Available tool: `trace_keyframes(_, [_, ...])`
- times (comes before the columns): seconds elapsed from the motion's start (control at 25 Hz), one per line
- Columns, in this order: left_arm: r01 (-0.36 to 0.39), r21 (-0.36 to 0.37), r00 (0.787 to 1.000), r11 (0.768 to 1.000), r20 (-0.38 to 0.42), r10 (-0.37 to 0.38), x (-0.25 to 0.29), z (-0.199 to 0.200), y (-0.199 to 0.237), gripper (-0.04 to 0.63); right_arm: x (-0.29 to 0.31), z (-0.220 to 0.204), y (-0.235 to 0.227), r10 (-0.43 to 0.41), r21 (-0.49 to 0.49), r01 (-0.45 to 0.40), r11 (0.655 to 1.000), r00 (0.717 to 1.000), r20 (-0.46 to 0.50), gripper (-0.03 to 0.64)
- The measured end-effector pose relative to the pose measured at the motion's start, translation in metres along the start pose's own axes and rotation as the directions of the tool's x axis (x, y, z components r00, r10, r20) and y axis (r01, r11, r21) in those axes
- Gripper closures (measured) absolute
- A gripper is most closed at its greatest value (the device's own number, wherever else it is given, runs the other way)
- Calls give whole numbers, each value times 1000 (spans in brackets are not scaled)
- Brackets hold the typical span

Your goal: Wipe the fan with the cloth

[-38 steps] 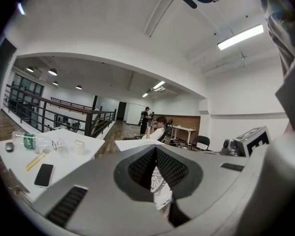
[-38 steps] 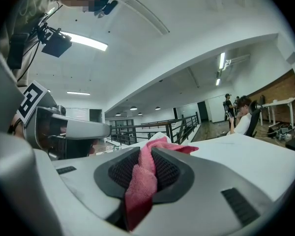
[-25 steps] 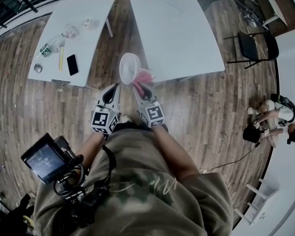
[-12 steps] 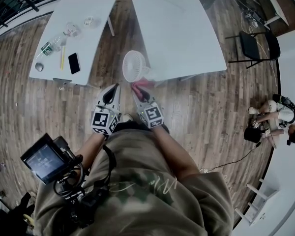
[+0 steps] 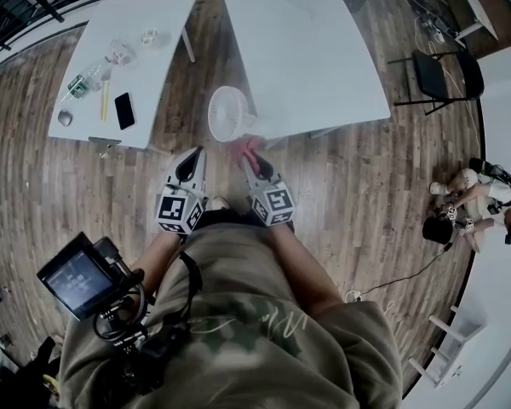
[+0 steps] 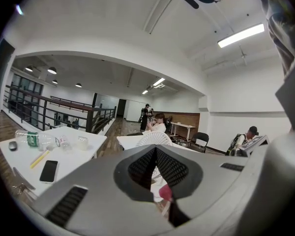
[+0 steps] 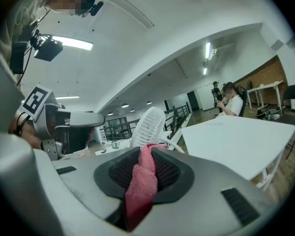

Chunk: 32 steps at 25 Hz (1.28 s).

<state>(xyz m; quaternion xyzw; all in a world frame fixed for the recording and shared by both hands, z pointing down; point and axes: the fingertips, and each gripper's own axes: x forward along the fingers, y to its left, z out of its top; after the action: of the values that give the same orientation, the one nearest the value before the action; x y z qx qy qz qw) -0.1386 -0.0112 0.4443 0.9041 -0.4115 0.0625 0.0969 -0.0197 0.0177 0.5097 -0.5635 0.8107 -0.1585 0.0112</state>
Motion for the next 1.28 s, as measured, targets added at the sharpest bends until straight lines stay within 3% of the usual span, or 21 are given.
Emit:
trace_keyframes(0.2, [21, 10, 1000, 1000, 18, -21, 19, 8, -16, 575, -10, 47, -36, -72, 26, 70, 997, 993, 93, 518])
trace_keyframes(0.48, [0, -5, 999, 1000, 47, 0, 42, 27, -33, 575, 25, 91, -54, -21, -41, 27, 999, 991, 134, 518])
trace_keyframes(0.8, [-85, -4, 993, 996, 83, 85, 59, 42, -20, 575, 73, 77, -57, 65, -59, -60, 996, 994, 87, 525])
trace_keyframes(1.28, [-193, -22, 976, 981, 96, 195, 82, 44, -17, 575, 92, 32, -69, 181, -40, -182, 982, 983, -34, 522])
